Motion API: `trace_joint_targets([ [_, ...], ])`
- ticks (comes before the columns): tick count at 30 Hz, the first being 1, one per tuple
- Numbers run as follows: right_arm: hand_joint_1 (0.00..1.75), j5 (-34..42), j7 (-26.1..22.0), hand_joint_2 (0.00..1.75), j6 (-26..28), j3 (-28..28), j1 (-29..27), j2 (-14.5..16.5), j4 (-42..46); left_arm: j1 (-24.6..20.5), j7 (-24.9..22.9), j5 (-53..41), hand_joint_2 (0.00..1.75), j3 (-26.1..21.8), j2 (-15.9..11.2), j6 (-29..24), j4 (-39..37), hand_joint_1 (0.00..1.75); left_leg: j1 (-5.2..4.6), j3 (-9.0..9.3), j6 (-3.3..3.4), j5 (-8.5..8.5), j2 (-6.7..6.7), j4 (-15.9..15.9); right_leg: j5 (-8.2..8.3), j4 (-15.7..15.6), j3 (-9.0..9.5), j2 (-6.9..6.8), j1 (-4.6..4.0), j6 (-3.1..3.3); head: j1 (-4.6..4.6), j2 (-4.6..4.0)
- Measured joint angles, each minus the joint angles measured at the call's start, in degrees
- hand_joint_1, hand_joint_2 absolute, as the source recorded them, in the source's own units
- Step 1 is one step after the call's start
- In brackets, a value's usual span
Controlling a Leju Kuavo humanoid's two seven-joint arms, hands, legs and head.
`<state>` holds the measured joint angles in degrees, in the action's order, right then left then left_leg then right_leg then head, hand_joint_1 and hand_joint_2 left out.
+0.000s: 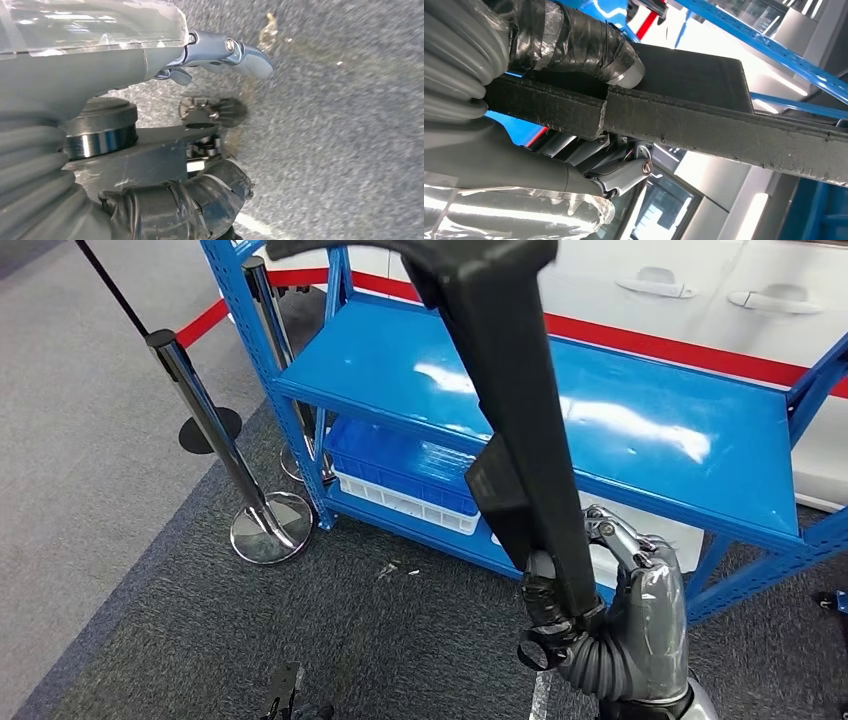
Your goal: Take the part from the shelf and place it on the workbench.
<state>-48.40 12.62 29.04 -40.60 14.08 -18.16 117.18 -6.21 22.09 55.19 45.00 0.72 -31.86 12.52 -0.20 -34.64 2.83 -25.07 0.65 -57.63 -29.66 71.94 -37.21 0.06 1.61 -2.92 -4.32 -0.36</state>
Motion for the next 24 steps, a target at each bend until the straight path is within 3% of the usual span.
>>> trace_joint_targets([
  [1,1.75,0.1,0.0,1.75,0.0,0.0,0.0,0.0,0.0,0.0,-0.1,0.0,1.75,0.0,0.0,0.0,0.0,0.0,0.28,-1.38,-0.42,0.24,-0.16,-1.1,0.37,-3.0,2.28,0.51,0.34,-0.57,0.03,0.0],
  [3,1.75,0.0,-0.1,1.75,-0.1,0.0,-0.1,0.0,0.0,-0.1,-0.9,-0.1,1.75,0.0,-0.1,-0.1,0.0,0.0,0.4,-3.57,-1.27,0.56,-0.68,-3.0,-1.02,-8.7,6.01,2.01,0.57,-0.5,0.03,0.01],
  [5,1.75,-0.1,-0.1,1.75,-0.2,0.0,-0.2,-0.1,0.0,-0.1,-2.1,-0.2,1.75,0.0,-0.1,0.0,0.0,0.0,0.25,-4.52,-2.03,1.2,-1.39,-3.7,-2.2,-10.3,6.68,2.56,0.38,0.79,0.06,0.01],
  [7,1.75,-0.2,-0.1,1.75,-0.2,0.0,-0.1,-0.1,0.0,0.0,-3.1,-0.4,1.75,0.1,-0.1,0.2,0.0,0.0,0.44,-5.04,-2.6,1.27,-1.85,-4.0,-1.6,-10.1,6.07,1.56,0.45,2.04,0.1,0.01],
  [9,1.75,-0.2,-0.1,1.75,-0.3,0.0,0.0,-0.1,0.0,0.0,-3.6,-0.6,1.75,0.3,-0.1,0.2,0.0,0.0,0.68,-6.29,-3.12,-1.78,-1.66,-7.1,-0.76,-10.2,5.46,0.5,0.46,3.0,-0.16,0.01],
  [11,1.75,-0.2,-0.2,1.75,-0.3,0.0,0.1,-0.1,0.0,0.1,-3.9,-0.6,1.75,0.5,-0.1,0.2,0.0,0.0,0.76,-8.29,-3.54,-6.35,-1.35,-13.6,0.01,-10.2,4.57,-0.44,0.19,3.45,-0.4,0.01],
  [12,1.75,-0.2,-0.2,1.75,-0.3,0.0,0.0,-0.1,0.0,0.1,-4.0,-0.6,1.75,0.6,-0.1,0.2,0.0,0.0,0.78,-8.98,-3.62,-7.6,-1.26,-16.6,0.37,-10.2,4.06,-0.94,0.01,3.54,-0.43,0.01],
  [13,1.75,-0.2,-0.2,1.75,-0.3,0.0,0.0,-0.1,0.0,0.1,-4.1,-0.6,1.75,0.6,-0.1,0.2,0.0,0.0,0.78,-9.0,-3.58,-7.8,-1.18,-18.3,0.69,-10.2,3.58,-1.41,-0.19,3.59,-0.43,0.0],
  [14,1.75,-0.2,-0.2,1.75,-0.3,0.0,0.0,-0.1,0.0,0.1,-4.1,-0.6,1.75,0.6,-0.1,0.2,0.0,0.0,0.75,-7.97,-3.39,-7.06,-1.08,-17.9,0.97,-10.2,3.17,-1.87,-0.39,3.61,-0.43,0.0],
  [15,1.75,-0.2,-0.2,1.75,-0.3,0.0,0.0,-0.1,0.0,0.2,-4.1,-0.6,1.75,0.7,-0.1,0.2,0.0,0.0,0.66,-5.81,-3.0,-5.8,-0.85,-15.3,1.21,-10.2,2.85,-2.31,-0.59,3.61,-0.42,0.0],
  [18,1.75,-0.2,-0.2,1.75,-0.4,0.0,0.1,-0.1,0.0,0.0,-4.1,-0.7,1.75,0.7,-0.1,0.1,0.0,0.0,-0.43,1.54,-1.43,-4.07,1.47,-4.5,1.74,-10.4,2.58,-3.74,-0.88,3.31,-0.36,-0.01],
  [20,1.75,-0.2,-0.2,1.75,-0.4,0.0,0.1,-0.1,0.0,-0.1,-4.2,-0.8,1.75,0.8,-0.2,0.1,0.0,0.0,-1.23,2.61,-0.79,-3.99,2.08,-2.1,2.21,-10.9,2.71,-4.72,-0.69,2.68,-0.43,-0.01],
  [21,1.75,-0.2,-0.2,1.75,-0.4,0.0,0.1,-0.1,0.0,0.0,-4.2,-0.8,1.75,0.8,-0.2,0.1,0.0,0.0,-1.34,2.65,-0.49,-3.45,1.61,-1.4,2.43,-11.3,2.89,-5.08,-0.57,2.32,-0.48,-0.01],
  [23,1.75,-0.2,-0.2,1.75,-0.5,0.0,0.2,-0.1,0.0,0.1,-4.5,-1.0,1.75,0.9,-0.2,0.0,0.0,0.0,-1.06,3.1,0.05,-2.32,0.85,0.4,1.75,-10.9,2.72,-4.02,-0.46,1.78,-0.42,0.0],
  [24,1.75,-0.2,-0.2,1.75,-0.6,0.0,0.2,-0.1,-0.1,0.1,-4.6,-1.1,1.75,0.9,-0.2,-0.1,0.0,0.0,-0.84,3.29,0.32,-1.73,0.48,1.1,0.51,-9.3,2.03,-2.9,-0.46,1.64,-0.33,0.0],
])
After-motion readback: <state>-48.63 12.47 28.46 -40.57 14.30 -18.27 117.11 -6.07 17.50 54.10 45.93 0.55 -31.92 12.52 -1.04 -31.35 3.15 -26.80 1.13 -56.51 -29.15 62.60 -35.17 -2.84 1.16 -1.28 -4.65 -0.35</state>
